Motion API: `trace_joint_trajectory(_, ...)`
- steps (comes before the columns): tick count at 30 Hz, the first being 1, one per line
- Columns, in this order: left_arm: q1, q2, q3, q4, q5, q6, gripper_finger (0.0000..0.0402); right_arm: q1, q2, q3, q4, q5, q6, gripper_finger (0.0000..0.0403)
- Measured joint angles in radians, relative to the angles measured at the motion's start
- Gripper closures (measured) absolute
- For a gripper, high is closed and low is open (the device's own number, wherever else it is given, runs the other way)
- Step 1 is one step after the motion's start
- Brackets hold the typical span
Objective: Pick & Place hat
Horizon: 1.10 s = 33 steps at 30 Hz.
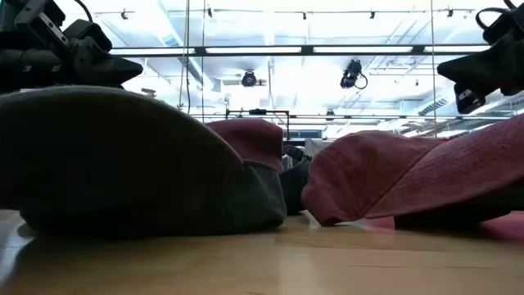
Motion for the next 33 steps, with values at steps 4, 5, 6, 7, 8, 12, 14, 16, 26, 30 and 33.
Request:
trace_joint_trajectory(4,0.000,0.000,0.000,0.000,-0.034,0.018,0.0399,0.000,0.000,0.000,0.000,-0.001,-0.010,0.0394)
trace_joint_trajectory(5,0.000,0.000,0.000,0.000,-0.042,0.018,0.0399,0.000,0.000,0.000,0.000,-0.001,-0.004,0.0394)
trace_joint_trajectory(6,0.000,0.000,0.000,0.002,-0.043,0.018,0.0399,0.000,0.000,0.000,0.000,-0.001,-0.001,0.0394)
trace_joint_trajectory(7,0.000,0.000,0.000,0.004,-0.043,0.018,0.0399,0.000,0.000,0.000,0.000,-0.002,0.004,0.0394)
trace_joint_trajectory(8,0.000,0.000,0.000,0.004,-0.042,0.019,0.0399,0.000,0.000,0.000,0.000,-0.002,0.008,0.0394)
trace_joint_trajectory(12,0.000,0.000,0.000,0.003,-0.051,0.019,0.0399,0.000,0.000,0.000,0.008,-0.002,0.074,0.0394)
trace_joint_trajectory(14,0.000,0.000,0.000,0.003,-0.066,0.019,0.0399,0.000,0.000,0.000,0.011,-0.002,0.112,0.0394)
trace_joint_trajectory(16,0.000,0.000,0.000,0.003,-0.068,0.018,0.0399,0.000,0.000,0.000,0.011,-0.002,0.138,0.0394)
trace_joint_trajectory(26,0.000,0.000,0.000,0.030,-0.129,-0.004,0.0399,0.000,0.001,0.000,0.020,0.001,0.237,0.0394)
trace_joint_trajectory(30,0.002,0.000,0.002,0.171,-0.272,-0.119,0.0399,0.000,0.005,0.000,0.098,0.110,0.169,0.0394)
trace_joint_trajectory(33,0.002,0.007,0.052,0.189,-0.288,-0.110,0.0399,-0.001,0.023,0.014,0.214,0.155,0.091,0.0394)
